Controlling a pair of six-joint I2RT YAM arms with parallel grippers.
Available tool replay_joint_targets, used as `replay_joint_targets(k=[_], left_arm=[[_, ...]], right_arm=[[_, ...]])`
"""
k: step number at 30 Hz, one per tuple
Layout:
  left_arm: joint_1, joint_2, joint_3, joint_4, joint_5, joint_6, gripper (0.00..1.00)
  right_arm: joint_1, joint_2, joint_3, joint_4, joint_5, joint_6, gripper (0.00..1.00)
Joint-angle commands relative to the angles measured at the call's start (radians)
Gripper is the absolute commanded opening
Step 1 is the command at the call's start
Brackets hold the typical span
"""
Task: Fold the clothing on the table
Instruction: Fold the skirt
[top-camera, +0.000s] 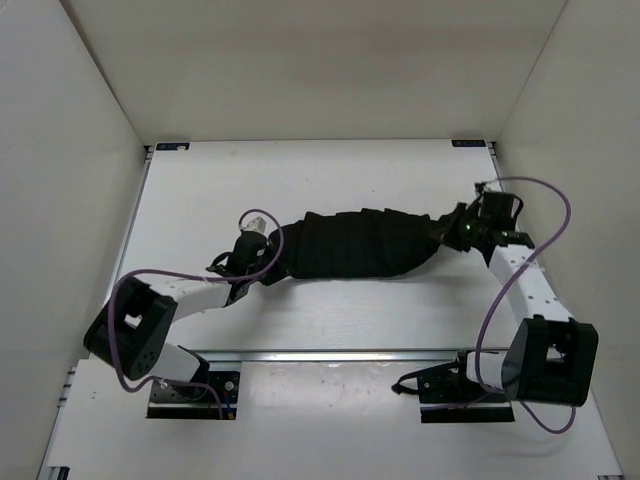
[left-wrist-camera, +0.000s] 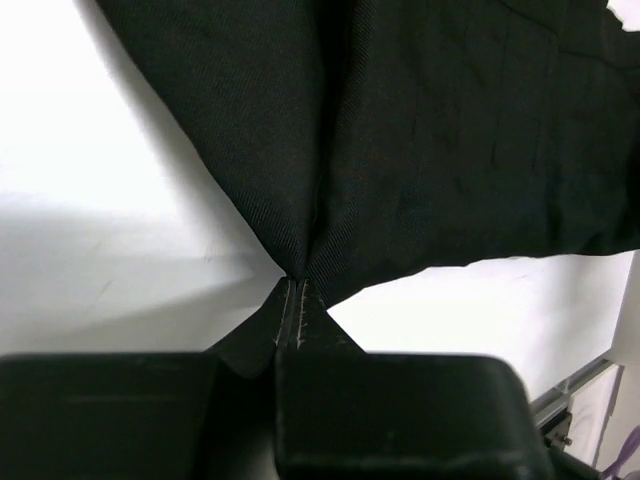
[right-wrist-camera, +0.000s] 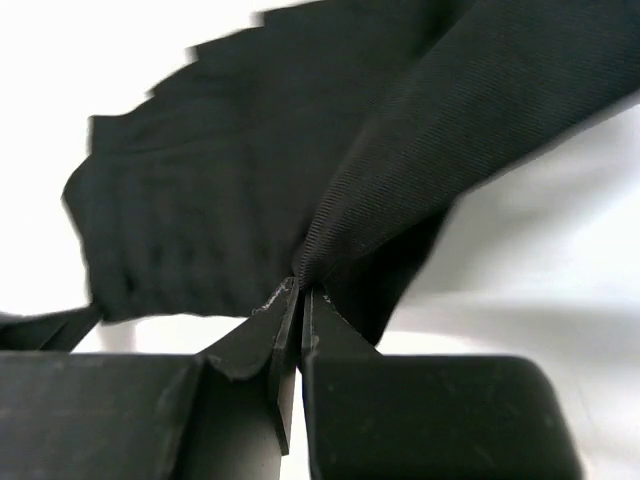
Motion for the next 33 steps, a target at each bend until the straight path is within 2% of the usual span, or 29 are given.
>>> replay_joint_targets(k=[1, 9, 13, 18, 22, 23, 24, 25, 26, 28, 31, 33], left_arm=[[-0.006, 0.060, 0.047, 0.093, 0.000, -0.018, 0.00], [0.018, 0.103, 0.039, 0.134, 0.016, -0.018, 0.00], [0.026, 0.117, 0.016, 0.157, 0.039, -0.021, 0.00], [0.027, 0.132, -0.010, 0.194, 0.059, -0.027, 0.00], [0.032, 0.132, -0.027, 0.205, 0.076, -0.024, 0.00], [0.033, 0.129, -0.033, 0.215, 0.079, -0.021, 0.05], [0.043, 0.119, -0.042, 0.206, 0.077, -0.018, 0.17], [0.049, 0.111, -0.056, 0.215, 0.085, -0.018, 0.26], [0.064, 0.094, -0.071, 0.228, 0.103, -0.020, 0.29], [0.086, 0.062, -0.085, 0.231, 0.132, -0.035, 0.44], [0.113, -0.019, -0.111, 0.217, 0.189, -0.024, 0.55], [0.118, -0.078, -0.148, 0.154, 0.208, -0.012, 0.57]], right_arm=[[0.110, 0.070, 0.179, -0.076, -0.039, -0.083, 0.00], [0.499, 0.351, 0.505, 0.012, -0.041, -0.037, 0.00], [0.652, 0.494, 0.573, 0.074, -0.020, 0.003, 0.00], [0.742, 0.627, 0.596, 0.124, -0.033, 0.029, 0.00], [0.778, 0.727, 0.616, 0.137, -0.127, 0.046, 0.00], [0.773, 0.752, 0.626, 0.143, -0.163, 0.037, 0.03], [0.775, 0.758, 0.636, 0.141, -0.191, 0.029, 0.09], [0.772, 0.765, 0.639, 0.158, -0.205, 0.015, 0.25], [0.767, 0.760, 0.640, 0.175, -0.234, 0.006, 0.37], [0.762, 0.738, 0.640, 0.190, -0.266, -0.008, 0.53], [0.768, 0.598, 0.601, 0.235, -0.230, -0.021, 0.61], [0.755, 0.469, 0.454, 0.349, -0.185, 0.003, 0.66]])
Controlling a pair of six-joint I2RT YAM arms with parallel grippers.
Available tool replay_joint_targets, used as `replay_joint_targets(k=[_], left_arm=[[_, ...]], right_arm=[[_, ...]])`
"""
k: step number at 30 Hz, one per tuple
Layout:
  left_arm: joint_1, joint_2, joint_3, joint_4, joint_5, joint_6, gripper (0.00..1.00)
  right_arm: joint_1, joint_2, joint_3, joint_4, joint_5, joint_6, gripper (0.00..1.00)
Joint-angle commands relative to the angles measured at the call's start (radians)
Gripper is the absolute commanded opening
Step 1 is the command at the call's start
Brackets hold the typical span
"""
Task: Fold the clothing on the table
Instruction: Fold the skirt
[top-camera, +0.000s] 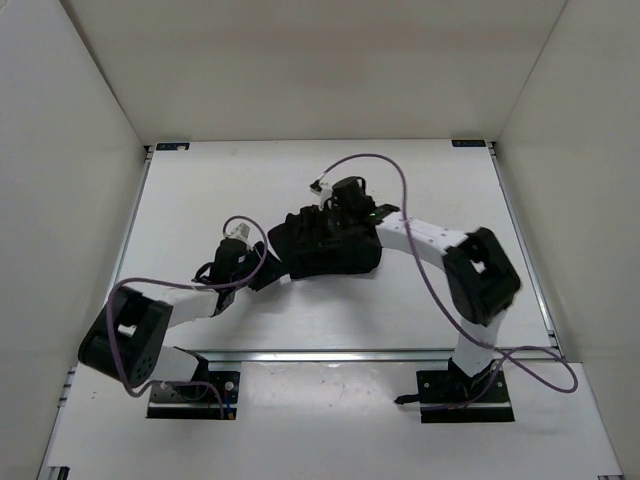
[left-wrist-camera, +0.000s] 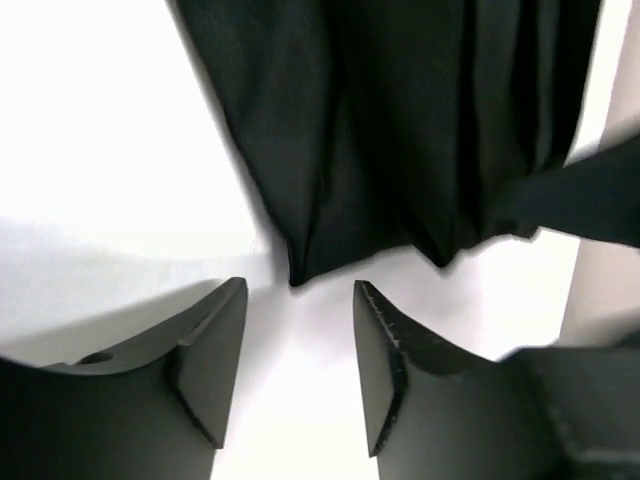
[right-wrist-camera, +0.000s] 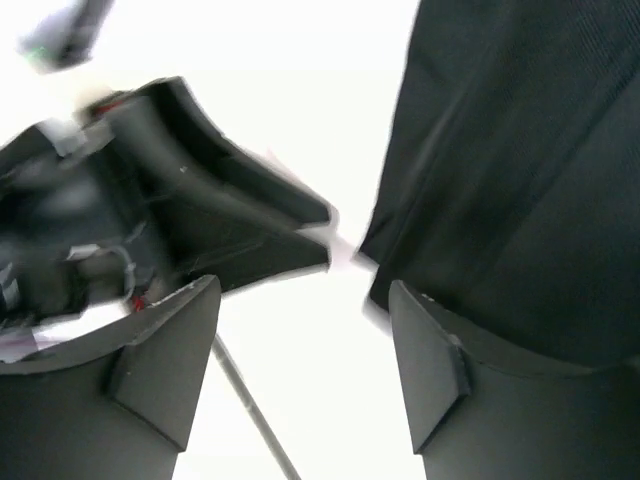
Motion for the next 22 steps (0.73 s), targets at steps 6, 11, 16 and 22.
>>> replay_joint_targets(k=[6, 11, 16, 22], left_arm=[[0.084, -0.446, -0.160, -0.247, 0.172, 0.041, 0.98], [0.206, -0.682, -0.090, -0.497, 0.298, 0.157, 0.99], [0.138, -0.631, 0.033, -0.677, 0.317, 0.258, 0.98], [0.062, -0.565, 0.016, -0.704, 0.257, 0.269, 0.99]], right_arm=[[-0.154, -0.633, -0.395, 0.309, 0.125, 0.050, 0.71], [-0.360, -0.812, -0.484, 0.180, 0.046, 0.035, 0.71], [-0.513, -0.929, -0.607, 0.137, 0.001, 0.006, 0.71], [-0.474, -0.938, -0.656, 0.127, 0.004, -0.017, 0.74]])
